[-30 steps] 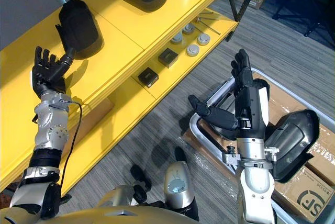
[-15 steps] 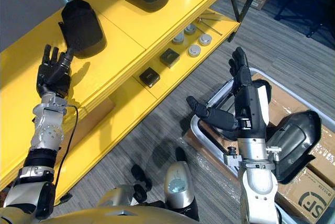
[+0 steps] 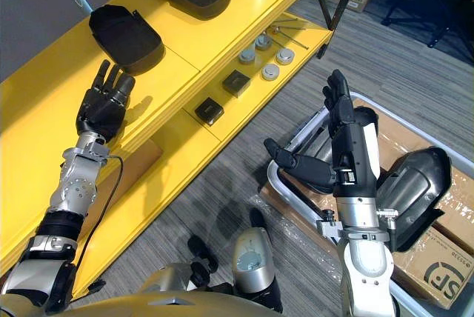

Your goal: Walk over and take three plastic housings, then place them on the shelf

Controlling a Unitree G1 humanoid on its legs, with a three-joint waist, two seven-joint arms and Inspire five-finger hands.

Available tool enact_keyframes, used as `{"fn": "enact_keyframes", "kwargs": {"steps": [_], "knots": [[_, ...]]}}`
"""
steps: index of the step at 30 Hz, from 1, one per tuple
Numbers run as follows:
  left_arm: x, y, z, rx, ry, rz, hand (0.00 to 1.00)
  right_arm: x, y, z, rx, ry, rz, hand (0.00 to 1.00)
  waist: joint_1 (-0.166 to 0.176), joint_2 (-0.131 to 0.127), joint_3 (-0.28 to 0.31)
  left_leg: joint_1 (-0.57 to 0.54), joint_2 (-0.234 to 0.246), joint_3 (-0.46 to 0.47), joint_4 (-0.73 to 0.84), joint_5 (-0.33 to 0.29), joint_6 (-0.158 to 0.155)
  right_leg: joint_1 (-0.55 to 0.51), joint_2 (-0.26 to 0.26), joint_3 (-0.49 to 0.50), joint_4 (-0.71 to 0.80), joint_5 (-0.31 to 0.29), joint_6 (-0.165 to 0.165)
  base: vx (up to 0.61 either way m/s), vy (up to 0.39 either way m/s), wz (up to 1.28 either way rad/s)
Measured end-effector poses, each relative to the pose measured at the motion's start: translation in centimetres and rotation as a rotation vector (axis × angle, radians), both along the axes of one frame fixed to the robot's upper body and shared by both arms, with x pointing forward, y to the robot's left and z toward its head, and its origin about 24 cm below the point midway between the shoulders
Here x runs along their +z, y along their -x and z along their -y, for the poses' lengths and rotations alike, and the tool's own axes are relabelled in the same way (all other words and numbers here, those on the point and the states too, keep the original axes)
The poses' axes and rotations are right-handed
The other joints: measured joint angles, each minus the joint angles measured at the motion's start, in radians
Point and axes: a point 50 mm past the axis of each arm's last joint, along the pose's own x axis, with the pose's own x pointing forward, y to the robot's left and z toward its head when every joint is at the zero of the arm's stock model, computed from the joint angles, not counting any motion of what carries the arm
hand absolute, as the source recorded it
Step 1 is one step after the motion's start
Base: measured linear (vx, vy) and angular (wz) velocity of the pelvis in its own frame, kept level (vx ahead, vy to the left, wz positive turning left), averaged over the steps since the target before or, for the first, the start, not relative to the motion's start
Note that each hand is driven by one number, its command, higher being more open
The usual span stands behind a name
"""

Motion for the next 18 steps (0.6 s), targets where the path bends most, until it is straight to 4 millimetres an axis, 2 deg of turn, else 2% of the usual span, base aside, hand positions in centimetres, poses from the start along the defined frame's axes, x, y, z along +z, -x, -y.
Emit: {"fn": "enact_keyframes", "kwargs": {"steps": [7, 11, 16, 18], "knots": [[0.0, 0.0, 0.0, 0.019, 0.0, -0.013, 1.0, -0.1, 0.0, 0.1, -0.002, -0.001, -0.007, 1.0, -0.008, 0.0, 0.0, 0.0, 0.0, 0.0, 0.0, 0.001, 0.001, 0.001, 0.0, 0.0, -0.002, 0.002, 0.0, 0.0, 0.0, 0.0], [0.2, -0.1, -0.3, 0.095, -0.032, -0.05, 1.0, -0.6, 0.0, 0.2, -0.009, -0.005, -0.028, 1.0, -0.013, 0.001, -0.001, 0.005, 0.001, -0.005, 0.0, 0.001, 0.002, 0.015, 0.004, -0.004, -0.018, 0.006, 0.005, 0.0, 0.0, 0.0], [-0.2, 0.4, -1.3, 0.277, -0.16, -0.124, 1.0, -1.2, 0.4, 0.4, -0.016, -0.004, -0.061, 1.0, -0.013, 0.001, -0.001, 0.017, 0.002, -0.015, -0.001, -0.001, 0.002, 0.038, 0.007, -0.012, -0.035, 0.009, 0.008, 0.0, -0.005, 0.02], [0.0, 1.3, -1.9, 0.375, -0.206, -0.135, 1.0, -1.4, 0.6, 0.4, -0.019, -0.008, -0.072, 1.0, -0.013, 0.001, -0.001, 0.017, 0.003, -0.02, -0.001, 0.0, 0.002, 0.041, 0.008, -0.017, -0.037, 0.009, 0.007, 0.02, -0.014, 0.06]]}}
